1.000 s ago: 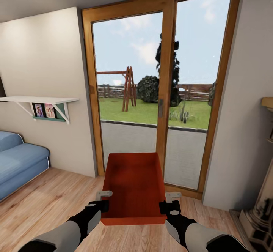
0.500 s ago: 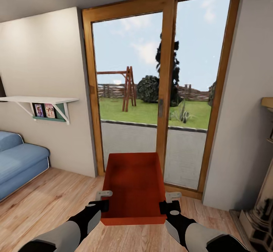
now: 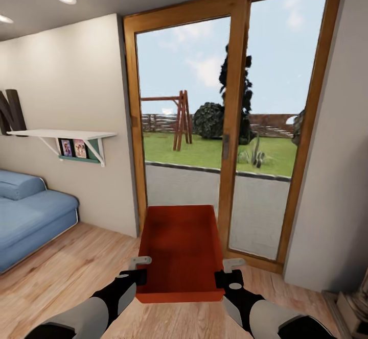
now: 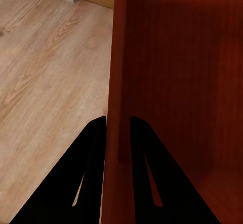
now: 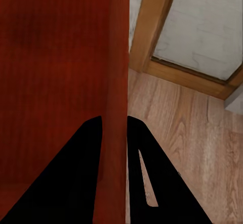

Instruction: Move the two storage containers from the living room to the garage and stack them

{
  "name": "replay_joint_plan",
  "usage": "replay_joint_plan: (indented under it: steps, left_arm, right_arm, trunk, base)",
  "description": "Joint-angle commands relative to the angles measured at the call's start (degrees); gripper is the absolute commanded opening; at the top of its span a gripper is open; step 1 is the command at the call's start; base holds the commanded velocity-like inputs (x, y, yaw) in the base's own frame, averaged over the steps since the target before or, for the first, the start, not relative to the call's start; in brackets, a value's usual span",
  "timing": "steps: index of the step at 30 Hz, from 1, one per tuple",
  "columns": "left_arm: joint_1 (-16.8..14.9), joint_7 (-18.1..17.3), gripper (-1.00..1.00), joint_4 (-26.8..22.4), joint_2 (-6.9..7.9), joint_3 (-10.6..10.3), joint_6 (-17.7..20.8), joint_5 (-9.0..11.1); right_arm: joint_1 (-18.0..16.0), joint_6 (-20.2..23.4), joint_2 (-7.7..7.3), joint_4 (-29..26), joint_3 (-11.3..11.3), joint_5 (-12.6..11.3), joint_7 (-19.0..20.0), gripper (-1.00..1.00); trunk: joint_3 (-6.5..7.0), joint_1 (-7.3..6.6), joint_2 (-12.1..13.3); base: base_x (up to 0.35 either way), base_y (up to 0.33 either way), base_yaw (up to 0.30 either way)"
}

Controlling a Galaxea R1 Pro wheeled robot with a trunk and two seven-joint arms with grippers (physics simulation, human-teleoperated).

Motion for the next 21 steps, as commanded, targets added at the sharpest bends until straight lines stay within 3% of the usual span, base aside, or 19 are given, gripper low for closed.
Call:
replay_joint_plan:
  steps: [1,21]
  left_arm:
    - [-0.07,0.72,-1.0,-0.38,2.2,3.01,0.34,-0.83]
    - [-0.04,0.73,-1.0,-0.37,2.2,3.01,0.34,-0.83]
  right_arm:
    - [-0.01,0.02,0.02,0.07,-2.34,-0.15,0.29,-1.0]
    - [-0.01,0.11,0.05,0.07,-2.26,-0.1,0.31,-1.0]
  trunk:
    - [-0.04,0.0,-0.05]
    - [0.89,0.0,-0.05]
  base:
    - [0.0,0.0,0.255]
    - [0.0,0.0,0.249]
